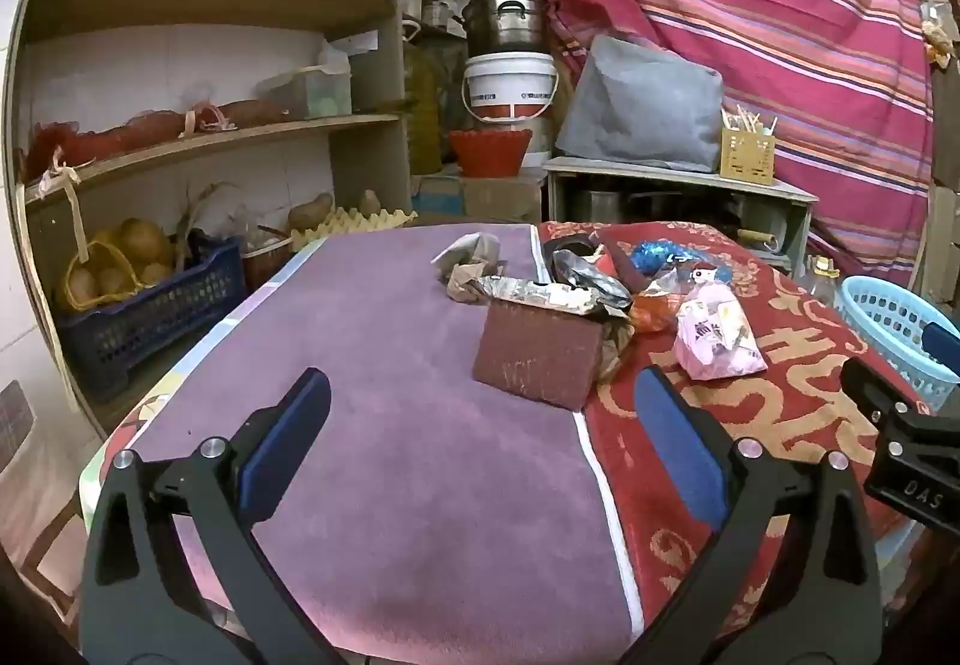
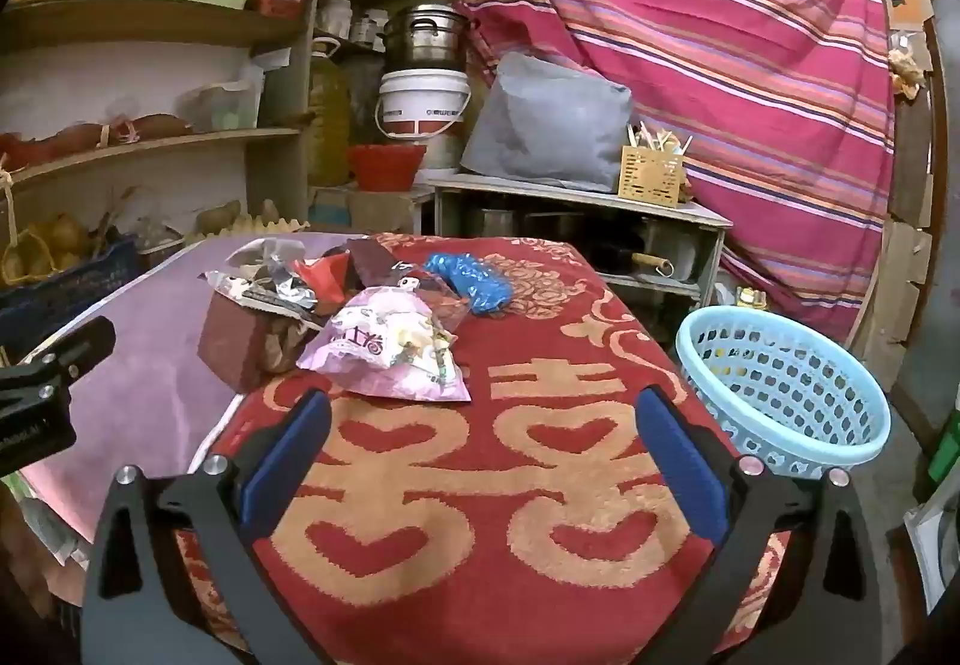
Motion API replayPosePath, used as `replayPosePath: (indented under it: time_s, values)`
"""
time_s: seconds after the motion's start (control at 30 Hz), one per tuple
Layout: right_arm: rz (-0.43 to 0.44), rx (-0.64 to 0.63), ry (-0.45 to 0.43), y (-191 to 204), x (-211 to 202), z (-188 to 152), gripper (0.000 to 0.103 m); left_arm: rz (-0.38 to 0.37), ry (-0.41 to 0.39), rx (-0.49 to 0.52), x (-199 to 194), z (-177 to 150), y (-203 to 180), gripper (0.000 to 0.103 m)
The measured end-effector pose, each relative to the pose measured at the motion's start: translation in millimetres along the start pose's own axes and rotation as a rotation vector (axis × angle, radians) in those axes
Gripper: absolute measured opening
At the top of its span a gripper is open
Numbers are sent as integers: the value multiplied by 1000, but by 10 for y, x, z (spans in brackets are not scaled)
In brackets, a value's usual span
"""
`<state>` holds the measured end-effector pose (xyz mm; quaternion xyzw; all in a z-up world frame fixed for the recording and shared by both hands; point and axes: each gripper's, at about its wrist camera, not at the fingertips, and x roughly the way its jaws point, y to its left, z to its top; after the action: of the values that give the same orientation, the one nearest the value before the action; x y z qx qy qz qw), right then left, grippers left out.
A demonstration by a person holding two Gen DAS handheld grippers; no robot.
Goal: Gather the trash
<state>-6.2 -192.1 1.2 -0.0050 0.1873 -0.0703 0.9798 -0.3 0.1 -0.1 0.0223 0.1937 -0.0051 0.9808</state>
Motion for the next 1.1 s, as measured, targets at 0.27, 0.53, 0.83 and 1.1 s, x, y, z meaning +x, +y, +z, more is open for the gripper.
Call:
replayPosePath:
  time_s: [0.27,0.53,0.83,1.1]
  values:
    - [-4,0,-5,-17,-8,8,99,8,-1,6,16,-7,-5,98]
    - [-8,-3,-13,-2,-29,17,99,7,-6,9,4,12,-45,98]
    - [-11,-8,-18,14,-30,11,99,7,-8,11,4,47,-58,98]
    - [-12,-6,-19,18,-21,1,99,8,-10,12,3,41,-60,98]
